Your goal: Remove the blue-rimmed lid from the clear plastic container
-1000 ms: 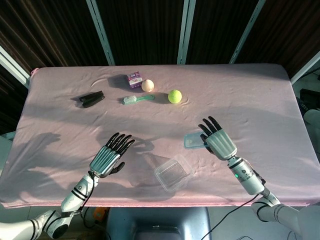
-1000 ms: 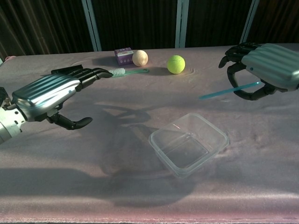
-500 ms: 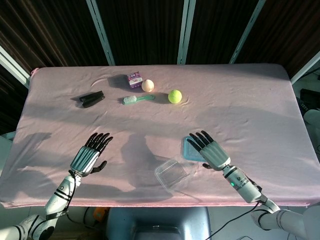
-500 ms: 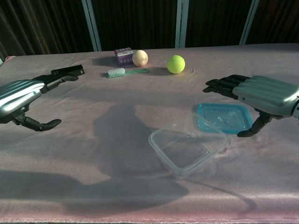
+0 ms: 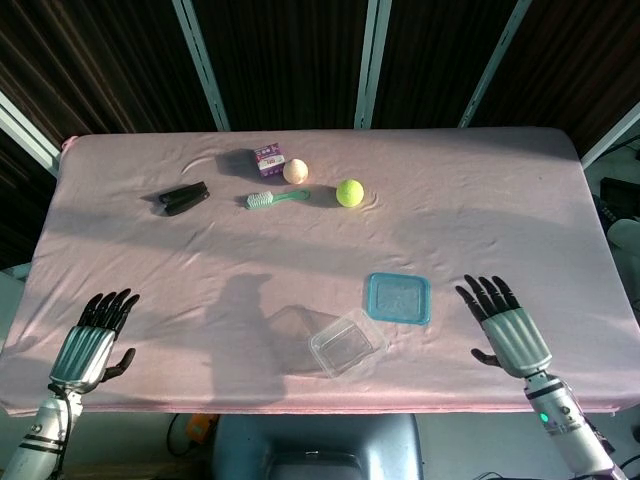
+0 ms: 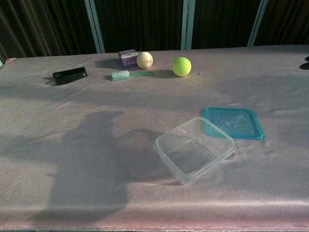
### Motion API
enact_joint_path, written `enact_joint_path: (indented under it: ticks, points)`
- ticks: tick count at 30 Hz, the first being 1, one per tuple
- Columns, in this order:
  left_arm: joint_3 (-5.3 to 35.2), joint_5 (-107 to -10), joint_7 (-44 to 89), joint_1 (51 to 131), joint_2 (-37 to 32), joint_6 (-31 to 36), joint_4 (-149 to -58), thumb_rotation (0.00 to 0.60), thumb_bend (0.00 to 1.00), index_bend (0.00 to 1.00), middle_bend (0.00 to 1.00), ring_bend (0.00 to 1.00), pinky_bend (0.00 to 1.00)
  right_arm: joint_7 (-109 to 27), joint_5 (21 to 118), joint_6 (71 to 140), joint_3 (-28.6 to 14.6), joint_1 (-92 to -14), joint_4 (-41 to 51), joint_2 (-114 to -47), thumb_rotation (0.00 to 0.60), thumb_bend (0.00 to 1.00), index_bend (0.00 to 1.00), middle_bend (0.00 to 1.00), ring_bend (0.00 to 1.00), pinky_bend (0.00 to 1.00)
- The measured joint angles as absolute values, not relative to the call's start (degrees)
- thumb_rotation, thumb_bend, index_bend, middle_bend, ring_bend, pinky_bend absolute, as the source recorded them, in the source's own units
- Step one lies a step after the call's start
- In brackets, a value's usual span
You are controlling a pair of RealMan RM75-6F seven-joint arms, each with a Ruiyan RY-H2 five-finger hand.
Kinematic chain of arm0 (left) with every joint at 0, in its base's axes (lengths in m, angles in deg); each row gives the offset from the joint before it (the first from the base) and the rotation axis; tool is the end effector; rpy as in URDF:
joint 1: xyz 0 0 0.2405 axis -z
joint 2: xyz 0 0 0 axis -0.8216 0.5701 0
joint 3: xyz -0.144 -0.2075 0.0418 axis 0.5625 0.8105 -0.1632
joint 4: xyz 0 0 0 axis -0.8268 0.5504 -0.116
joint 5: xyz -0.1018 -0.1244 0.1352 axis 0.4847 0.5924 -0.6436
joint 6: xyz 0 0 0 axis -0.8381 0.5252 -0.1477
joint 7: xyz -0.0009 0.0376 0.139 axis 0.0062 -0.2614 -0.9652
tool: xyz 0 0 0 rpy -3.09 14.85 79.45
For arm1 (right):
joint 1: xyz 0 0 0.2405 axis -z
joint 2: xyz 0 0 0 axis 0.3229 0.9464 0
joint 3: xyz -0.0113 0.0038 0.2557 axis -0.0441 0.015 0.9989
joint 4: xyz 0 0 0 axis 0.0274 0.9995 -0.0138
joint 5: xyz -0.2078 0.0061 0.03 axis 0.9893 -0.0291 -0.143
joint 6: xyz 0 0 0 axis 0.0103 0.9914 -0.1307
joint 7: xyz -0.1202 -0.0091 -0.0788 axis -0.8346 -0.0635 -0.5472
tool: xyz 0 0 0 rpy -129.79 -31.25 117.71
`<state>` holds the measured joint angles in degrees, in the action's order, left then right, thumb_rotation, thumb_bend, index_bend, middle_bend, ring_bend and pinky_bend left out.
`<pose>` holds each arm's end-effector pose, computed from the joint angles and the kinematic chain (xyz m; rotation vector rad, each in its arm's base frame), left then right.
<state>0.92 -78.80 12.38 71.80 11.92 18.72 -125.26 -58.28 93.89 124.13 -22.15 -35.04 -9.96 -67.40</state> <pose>-0.2854 0.2058 0.1047 -1.6130 -0.8998 -0.8048 -0.2850 -0.2105 0.1054 1.6916 -0.6843 0.7808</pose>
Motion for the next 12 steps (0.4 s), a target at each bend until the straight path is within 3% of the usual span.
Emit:
enact_joint_path:
  ticks: [6,12]
  points:
    - [0.19,-81.37,13.67,64.71,12.39,28.77,-122.38,0.6,0.35,0.0,0.0,0.0,0.0,-57.91,89.15,136.73,-22.14,-23.03,-11.89,-65.54,0.6,0.12,0.0,0.0,0.0,0.0]
    - [0.61,-83.61,15.41,62.98,12.38,29.44,-120.94,0.6,0.35,0.0,0.0,0.0,0.0,-56.04,88.96,134.5,-21.5,-22.24,-11.59,-64.58,0.6,0.12,0.0,0.0,0.0,0.0]
